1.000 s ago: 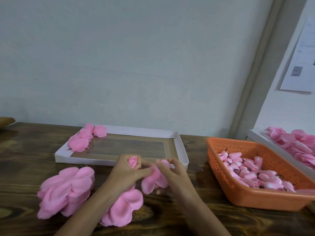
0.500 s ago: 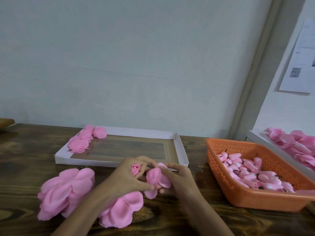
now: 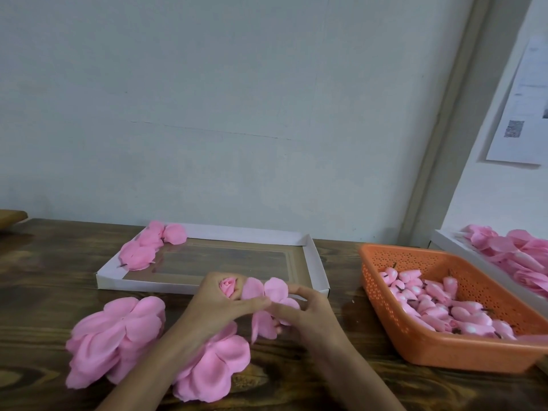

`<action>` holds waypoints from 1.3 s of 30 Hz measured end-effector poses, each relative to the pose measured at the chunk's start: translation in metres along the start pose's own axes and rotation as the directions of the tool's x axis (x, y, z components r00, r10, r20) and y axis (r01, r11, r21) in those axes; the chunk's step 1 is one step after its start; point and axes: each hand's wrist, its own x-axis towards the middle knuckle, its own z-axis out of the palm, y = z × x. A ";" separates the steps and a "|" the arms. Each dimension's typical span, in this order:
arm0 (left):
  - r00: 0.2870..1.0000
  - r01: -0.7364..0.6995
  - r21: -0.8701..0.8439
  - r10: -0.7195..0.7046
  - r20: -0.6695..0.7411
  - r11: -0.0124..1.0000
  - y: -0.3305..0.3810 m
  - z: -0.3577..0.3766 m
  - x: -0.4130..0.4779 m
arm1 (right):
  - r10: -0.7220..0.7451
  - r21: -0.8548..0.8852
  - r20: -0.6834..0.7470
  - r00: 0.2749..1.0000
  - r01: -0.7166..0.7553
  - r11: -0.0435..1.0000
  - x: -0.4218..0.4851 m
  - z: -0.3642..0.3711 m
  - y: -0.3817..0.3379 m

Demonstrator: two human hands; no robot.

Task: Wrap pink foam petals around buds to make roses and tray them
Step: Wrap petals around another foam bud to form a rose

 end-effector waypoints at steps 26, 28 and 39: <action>0.653 0.170 -0.090 -0.181 -0.735 0.981 -0.002 0.006 0.003 | -0.057 0.014 0.077 0.995 0.056 0.998 -0.020 0.020 -0.008; 0.647 0.190 -0.090 -0.193 -0.738 0.978 -0.002 0.008 0.003 | -0.050 0.052 0.113 0.992 0.044 0.998 -0.021 0.021 -0.010; 0.709 0.243 -0.068 -0.225 -0.669 0.968 -0.002 0.005 0.001 | -0.089 0.039 0.090 0.992 0.086 0.996 -0.024 0.022 -0.016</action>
